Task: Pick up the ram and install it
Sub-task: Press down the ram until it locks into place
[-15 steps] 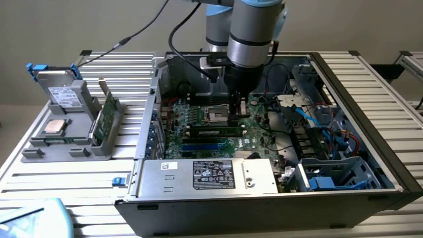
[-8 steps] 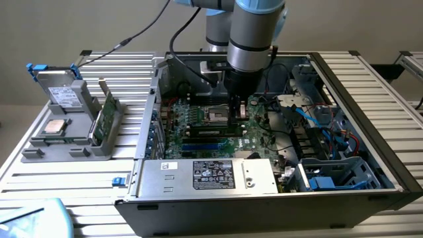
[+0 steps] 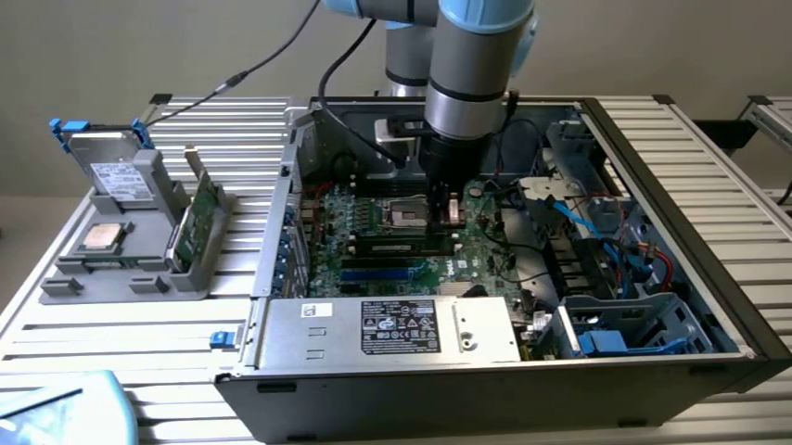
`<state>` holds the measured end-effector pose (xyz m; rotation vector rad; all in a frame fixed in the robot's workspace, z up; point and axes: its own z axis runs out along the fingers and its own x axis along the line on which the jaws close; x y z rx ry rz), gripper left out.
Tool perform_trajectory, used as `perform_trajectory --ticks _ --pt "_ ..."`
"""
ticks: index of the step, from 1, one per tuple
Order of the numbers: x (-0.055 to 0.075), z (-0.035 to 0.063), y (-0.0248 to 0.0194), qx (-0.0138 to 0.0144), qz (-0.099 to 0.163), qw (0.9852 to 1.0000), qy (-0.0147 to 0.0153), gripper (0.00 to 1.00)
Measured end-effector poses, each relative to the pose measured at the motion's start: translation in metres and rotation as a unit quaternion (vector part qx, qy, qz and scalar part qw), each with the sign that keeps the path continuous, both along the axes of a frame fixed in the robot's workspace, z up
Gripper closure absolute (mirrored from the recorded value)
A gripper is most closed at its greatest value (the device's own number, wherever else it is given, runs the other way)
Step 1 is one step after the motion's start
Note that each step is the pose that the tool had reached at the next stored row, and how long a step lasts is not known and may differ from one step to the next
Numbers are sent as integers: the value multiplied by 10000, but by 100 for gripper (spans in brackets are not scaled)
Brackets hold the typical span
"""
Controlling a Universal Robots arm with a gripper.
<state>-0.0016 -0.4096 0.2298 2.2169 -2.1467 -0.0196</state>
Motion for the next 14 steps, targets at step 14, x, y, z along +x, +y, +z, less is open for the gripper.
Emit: perform_trajectory --ticks 14 --pt "-103 47 6 5 -1 10000 -12 89"
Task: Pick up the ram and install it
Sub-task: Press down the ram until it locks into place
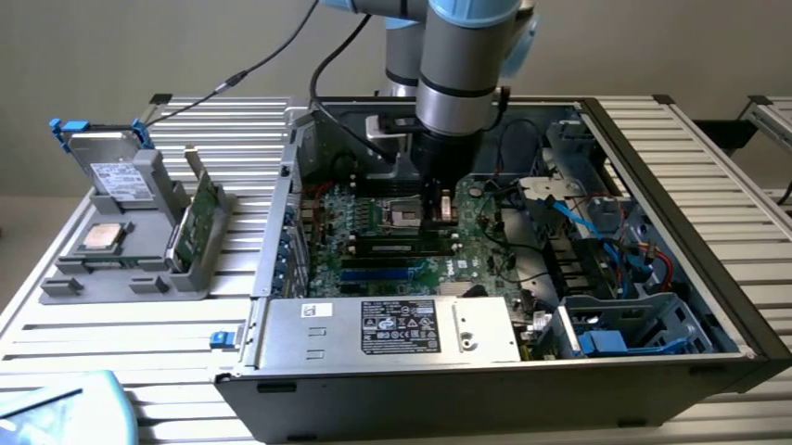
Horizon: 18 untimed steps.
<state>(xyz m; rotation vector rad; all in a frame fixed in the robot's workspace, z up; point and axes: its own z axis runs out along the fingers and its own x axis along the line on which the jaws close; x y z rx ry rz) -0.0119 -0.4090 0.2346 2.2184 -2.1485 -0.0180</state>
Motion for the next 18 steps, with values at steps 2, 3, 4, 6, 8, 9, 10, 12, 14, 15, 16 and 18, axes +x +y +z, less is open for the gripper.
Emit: perform_trajectory --ticks 2,3,4,6,8,9,10,12,14,15,16,18 --pt "-67 1 0 -2 0 10000 -14 89" --pt "-99 1 1 -2 0 10000 -20 89" --pt "-132 2 2 -2 0 10000 -26 89" --pt "-196 1 4 -2 0 10000 -37 89" --pt "-258 1 6 -2 0 10000 -47 89" --pt "-284 1 7 -2 0 10000 -51 89" --pt "-299 0 8 -1 0 10000 -52 89" --pt "-308 -4 8 -1 0 10000 -54 89" --pt "-312 -25 8 -2 0 10000 -53 89" --pt "-313 -36 8 -1 1 10000 -54 89" --pt "-315 -46 8 -2 1 10000 -53 89" --pt "-316 -59 9 -2 0 10000 -53 89"
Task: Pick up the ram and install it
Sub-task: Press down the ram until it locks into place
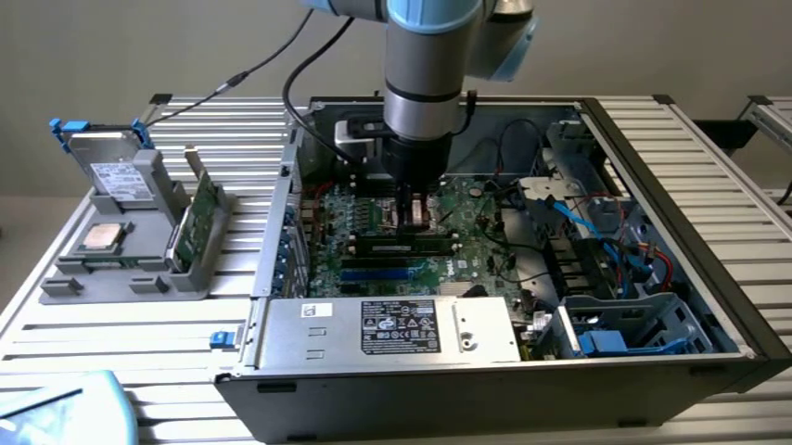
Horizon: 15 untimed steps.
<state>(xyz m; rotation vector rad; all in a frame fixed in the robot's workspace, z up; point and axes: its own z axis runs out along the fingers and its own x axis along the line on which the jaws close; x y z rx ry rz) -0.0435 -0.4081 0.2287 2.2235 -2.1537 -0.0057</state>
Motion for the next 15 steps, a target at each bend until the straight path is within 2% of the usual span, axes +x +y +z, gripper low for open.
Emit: perform_trajectory --ticks 9,11,15 --pt "-8 -42 26 -1 0 10000 0 89" --pt "-8 -1 29 16 0 10000 -4 89" --pt "-9 156 25 6 0 10000 0 89"
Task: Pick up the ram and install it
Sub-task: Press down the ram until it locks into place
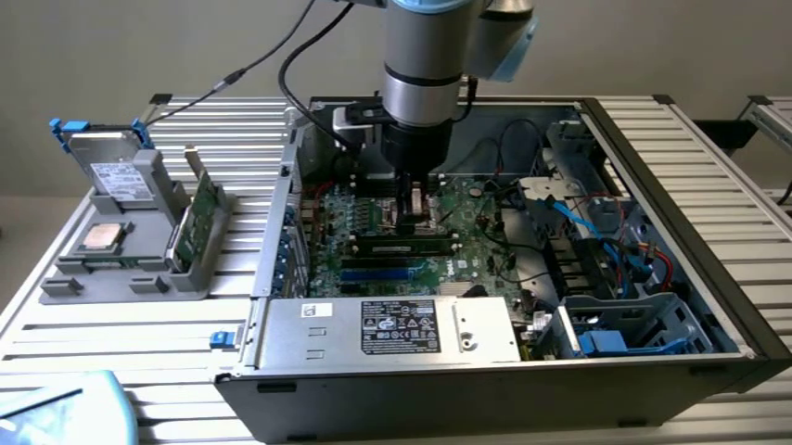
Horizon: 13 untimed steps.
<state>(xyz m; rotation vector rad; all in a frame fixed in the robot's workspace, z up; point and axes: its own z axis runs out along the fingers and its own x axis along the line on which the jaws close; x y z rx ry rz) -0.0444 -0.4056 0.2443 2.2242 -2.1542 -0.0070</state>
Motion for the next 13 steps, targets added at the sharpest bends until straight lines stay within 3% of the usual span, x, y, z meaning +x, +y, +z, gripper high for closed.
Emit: perform_trajectory --ticks 8,13 --pt "101 58 -39 32 11 10000 0 89" --pt "102 58 -41 35 12 10000 0 89"
